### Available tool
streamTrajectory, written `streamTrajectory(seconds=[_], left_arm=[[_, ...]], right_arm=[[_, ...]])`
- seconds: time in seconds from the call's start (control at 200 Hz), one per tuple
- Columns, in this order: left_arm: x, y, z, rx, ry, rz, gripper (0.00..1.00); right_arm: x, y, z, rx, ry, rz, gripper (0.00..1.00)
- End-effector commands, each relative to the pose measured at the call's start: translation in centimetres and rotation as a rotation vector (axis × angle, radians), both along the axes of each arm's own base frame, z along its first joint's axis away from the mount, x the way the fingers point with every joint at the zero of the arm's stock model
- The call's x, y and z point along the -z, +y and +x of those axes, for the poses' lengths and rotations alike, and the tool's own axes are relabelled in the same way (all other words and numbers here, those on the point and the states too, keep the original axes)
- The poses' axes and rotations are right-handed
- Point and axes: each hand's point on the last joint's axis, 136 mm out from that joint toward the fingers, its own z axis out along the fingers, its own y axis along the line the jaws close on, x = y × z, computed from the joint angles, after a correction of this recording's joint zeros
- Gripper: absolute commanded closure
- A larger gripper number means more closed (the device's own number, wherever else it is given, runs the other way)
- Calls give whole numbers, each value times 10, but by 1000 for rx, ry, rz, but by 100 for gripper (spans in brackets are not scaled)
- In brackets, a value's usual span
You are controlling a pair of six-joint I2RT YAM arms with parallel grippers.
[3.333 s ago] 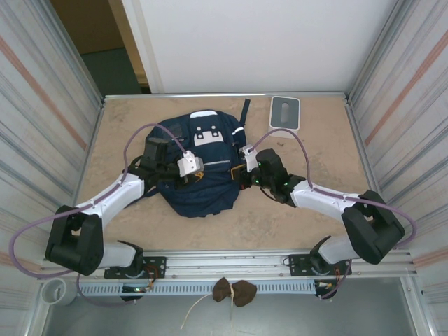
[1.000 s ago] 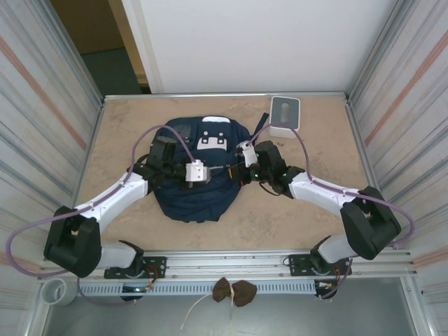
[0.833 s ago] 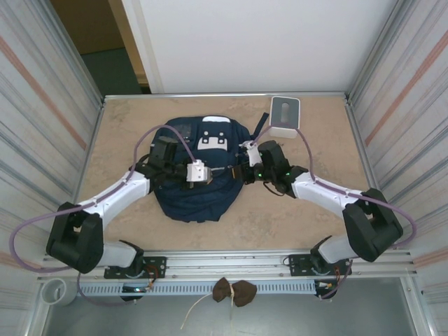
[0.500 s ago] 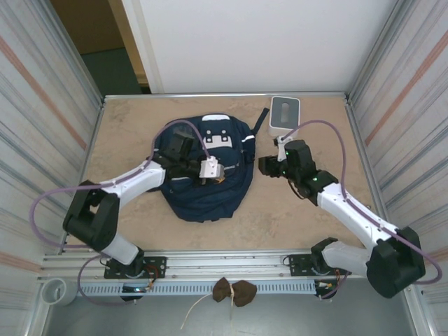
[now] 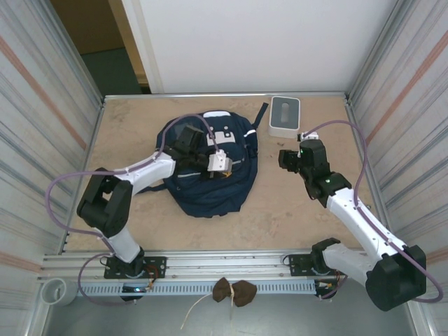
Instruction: Pack the student bag
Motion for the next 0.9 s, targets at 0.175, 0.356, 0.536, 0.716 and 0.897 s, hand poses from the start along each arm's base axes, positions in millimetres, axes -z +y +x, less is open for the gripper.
streamTrajectory(seconds=[0.175, 0.356, 0.536, 0.716, 0.897], left_arm=[[-21, -40, 5, 139, -112, -2, 94], [-29, -26, 1, 33, -97, -55, 57], [-83, 10, 15, -270, -47, -246, 20], [-120, 72, 28, -679, -10, -398, 8], [-115, 172, 34, -1160, -37, -486, 5]], right_arm=[[6, -15, -2, 75, 43, -42, 19], [5, -29, -5, 121, 51, -109, 13], [-10, -43, -6, 174, 10, -159, 4], [-30, -57, -9, 228, -65, -198, 0], [-26, -77, -10, 312, -122, -215, 0]])
